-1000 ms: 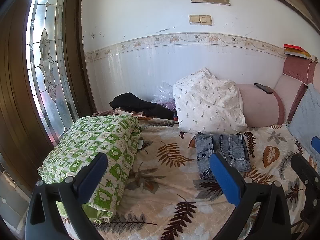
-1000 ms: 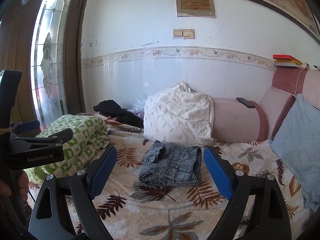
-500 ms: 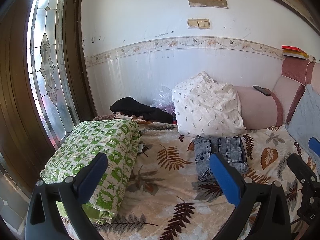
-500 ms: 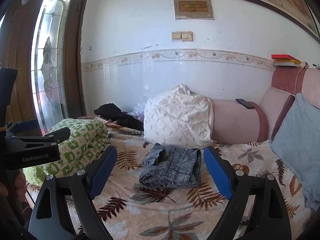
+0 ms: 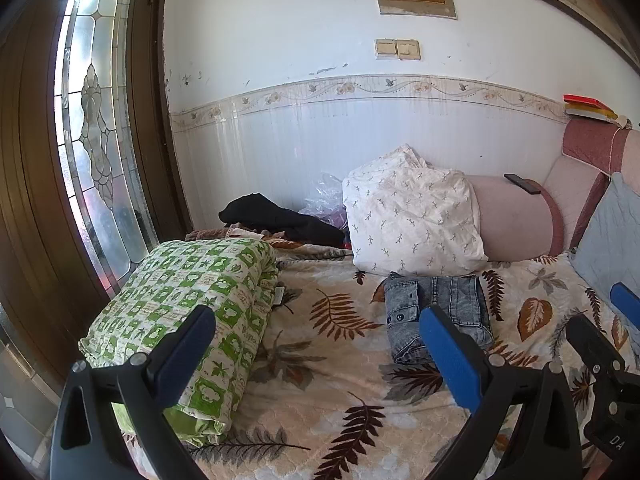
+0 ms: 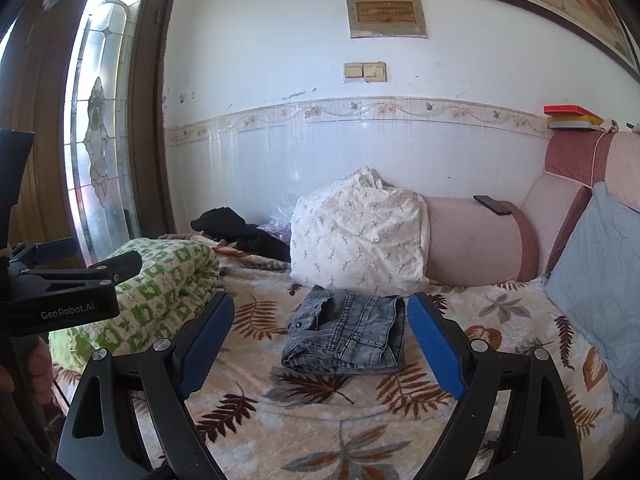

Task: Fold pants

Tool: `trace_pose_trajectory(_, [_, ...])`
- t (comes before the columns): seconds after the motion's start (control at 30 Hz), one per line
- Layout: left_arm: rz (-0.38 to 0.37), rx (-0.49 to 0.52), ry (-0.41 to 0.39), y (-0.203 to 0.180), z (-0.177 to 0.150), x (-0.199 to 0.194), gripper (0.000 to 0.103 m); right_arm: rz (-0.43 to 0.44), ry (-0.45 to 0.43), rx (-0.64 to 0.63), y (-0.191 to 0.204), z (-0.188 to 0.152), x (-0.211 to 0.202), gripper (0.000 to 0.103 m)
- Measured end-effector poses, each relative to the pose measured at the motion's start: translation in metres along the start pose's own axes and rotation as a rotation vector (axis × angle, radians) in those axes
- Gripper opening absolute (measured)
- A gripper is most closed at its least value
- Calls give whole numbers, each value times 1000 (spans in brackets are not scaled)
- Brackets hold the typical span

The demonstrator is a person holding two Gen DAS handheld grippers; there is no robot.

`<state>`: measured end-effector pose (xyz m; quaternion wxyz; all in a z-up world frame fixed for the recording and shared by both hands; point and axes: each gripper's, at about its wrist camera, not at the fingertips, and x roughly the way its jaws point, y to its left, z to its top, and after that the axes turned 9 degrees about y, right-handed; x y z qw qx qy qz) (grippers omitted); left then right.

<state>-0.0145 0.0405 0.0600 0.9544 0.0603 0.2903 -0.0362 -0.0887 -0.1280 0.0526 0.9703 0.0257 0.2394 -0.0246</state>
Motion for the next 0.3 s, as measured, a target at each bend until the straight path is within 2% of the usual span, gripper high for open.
trace_pose_trajectory(0.3, [-9, 3, 0, -3, 0, 7, 103, 4, 10, 5, -2, -1, 6, 89])
